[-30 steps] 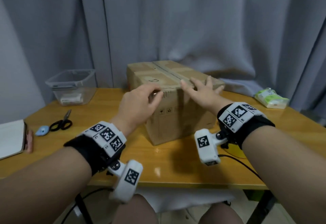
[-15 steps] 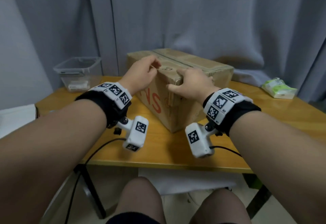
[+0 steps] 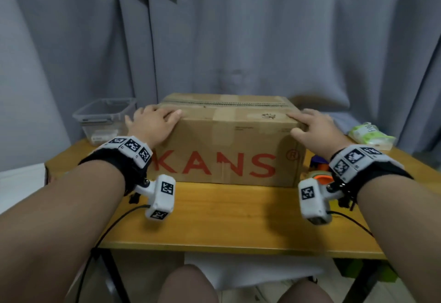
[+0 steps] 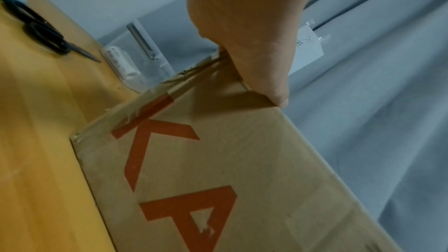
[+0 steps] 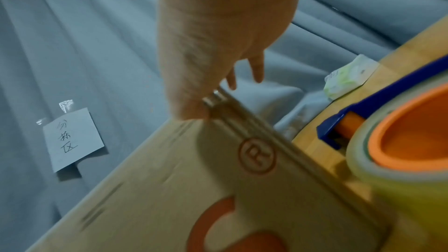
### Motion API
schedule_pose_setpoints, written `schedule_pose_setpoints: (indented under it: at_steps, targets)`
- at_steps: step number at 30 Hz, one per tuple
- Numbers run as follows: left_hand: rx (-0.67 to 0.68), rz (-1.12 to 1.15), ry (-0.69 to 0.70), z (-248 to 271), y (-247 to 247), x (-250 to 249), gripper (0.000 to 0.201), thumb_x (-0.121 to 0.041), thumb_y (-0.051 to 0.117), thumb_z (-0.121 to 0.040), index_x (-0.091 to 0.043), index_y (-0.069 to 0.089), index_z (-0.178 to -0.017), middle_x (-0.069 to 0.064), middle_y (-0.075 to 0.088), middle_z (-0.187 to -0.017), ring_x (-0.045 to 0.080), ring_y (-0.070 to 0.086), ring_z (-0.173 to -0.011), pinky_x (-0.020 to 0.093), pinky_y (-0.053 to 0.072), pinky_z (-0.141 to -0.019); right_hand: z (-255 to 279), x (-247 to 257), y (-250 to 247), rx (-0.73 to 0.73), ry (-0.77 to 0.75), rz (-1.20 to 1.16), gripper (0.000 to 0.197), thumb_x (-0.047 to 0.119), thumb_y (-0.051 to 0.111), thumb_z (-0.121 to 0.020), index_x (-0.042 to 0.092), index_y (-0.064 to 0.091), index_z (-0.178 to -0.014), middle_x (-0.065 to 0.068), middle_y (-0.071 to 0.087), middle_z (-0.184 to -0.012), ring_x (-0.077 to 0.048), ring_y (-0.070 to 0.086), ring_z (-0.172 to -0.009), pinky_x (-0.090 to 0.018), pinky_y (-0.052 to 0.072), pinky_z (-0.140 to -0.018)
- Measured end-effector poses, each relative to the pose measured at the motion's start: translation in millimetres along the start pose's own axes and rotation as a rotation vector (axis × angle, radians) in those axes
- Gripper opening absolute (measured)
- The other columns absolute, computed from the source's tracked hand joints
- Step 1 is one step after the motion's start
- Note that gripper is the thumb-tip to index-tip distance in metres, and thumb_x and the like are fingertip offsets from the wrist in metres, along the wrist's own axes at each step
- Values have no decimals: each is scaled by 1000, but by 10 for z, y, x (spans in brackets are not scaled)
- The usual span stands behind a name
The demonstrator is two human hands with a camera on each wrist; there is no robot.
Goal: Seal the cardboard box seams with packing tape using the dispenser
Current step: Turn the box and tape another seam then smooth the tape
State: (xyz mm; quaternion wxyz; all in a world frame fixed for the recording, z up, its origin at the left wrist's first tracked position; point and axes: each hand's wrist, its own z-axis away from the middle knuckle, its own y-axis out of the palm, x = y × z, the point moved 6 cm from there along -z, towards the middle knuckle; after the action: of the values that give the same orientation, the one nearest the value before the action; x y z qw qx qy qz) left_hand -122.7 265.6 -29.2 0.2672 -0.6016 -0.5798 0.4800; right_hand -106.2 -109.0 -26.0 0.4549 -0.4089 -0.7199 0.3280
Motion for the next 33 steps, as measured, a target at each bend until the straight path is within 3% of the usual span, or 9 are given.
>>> schedule_pose_setpoints:
  at_steps: [5, 9, 12, 16, 21, 24, 27, 30, 33]
  targets:
    - [-65, 72, -18, 66, -32, -116, 50, -57, 31, -93, -31, 55, -129, 16, 44, -136, 42, 42, -122, 46, 32, -106, -11, 273, 250, -45, 225, 111, 53, 15, 40, -89, 30, 35, -140, -18, 10, -155, -46, 17, -135, -51, 29, -105]
    - [-178, 43, -29, 226, -99, -106, 48, -52, 32, -95, -26, 61, -122, 11, 49, -126, 43, 47, -110, 46, 40, -95, -4, 410, 376, 57, 224, -51, 59, 48, 50, -88, 39, 31, -143, -14, -7, -159, -51, -15, -139, -61, 3, -112]
    - [-317, 32, 43, 311, -221, -166, 46, -44, 31, -96, -16, 67, -107, 13, 55, -109, 41, 54, -96, 44, 44, -85, -78, 312, 298, 117, 211, -31, 66, 71, 37, -84, 40, 33, -143, -16, -4, -159, -48, -13, -141, -60, -9, -112]
    - [-354, 9, 214, 400, -367, -500, 42, -37, 35, -96, -12, 63, -78, 11, 61, -85, 33, 59, -80, 37, 43, -67, -204, 416, 377, 191, 195, -67, 75, 81, 24, -78, 44, 35, -142, -13, 4, -159, -45, -3, -143, -63, -6, -112]
    - [-274, 67, 441, 599, -439, -795, 36, -36, 41, -86, -11, 59, -66, 2, 60, -66, 23, 54, -64, 32, 44, -59, -227, 795, 484, 128, 64, -108, 57, 73, 30, -85, 36, 58, -117, -7, 46, -142, -30, 23, -142, -65, -9, -110]
    - [-112, 345, 476, 526, -488, -616, 21, -14, 52, -81, -12, 71, -92, 1, 69, -90, 13, 57, -78, 34, 50, -80, -245, 771, 474, 67, 67, -152, 44, 68, 42, -83, 34, 62, -103, 0, 56, -130, -24, 34, -136, -65, -8, -110]
    - [123, 88, 517, 374, -343, -465, 49, -18, 63, -84, -29, 54, -130, -9, 52, -130, 12, 40, -120, 37, 28, -111, -268, 756, 489, 91, 99, -209, 32, 64, 48, -81, 36, 59, -92, 2, 58, -126, -24, 33, -136, -62, -9, -111]
    - [255, 30, 542, 307, -241, -454, 61, -31, 67, -85, -34, 41, -140, -12, 38, -147, 15, 20, -142, 36, 13, -115, -286, 708, 493, 85, 76, -267, 28, 64, 49, -82, 38, 58, -87, 0, 58, -127, -24, 32, -137, -59, -12, -111]
    - [215, 103, 574, 332, -256, -578, 59, -28, 69, -82, -26, 47, -137, -4, 45, -144, 13, 32, -138, 24, 20, -110, -232, 649, 455, 51, 14, -355, 30, 62, 52, -83, 37, 61, -95, 5, 60, -123, -20, 36, -133, -55, -12, -113]
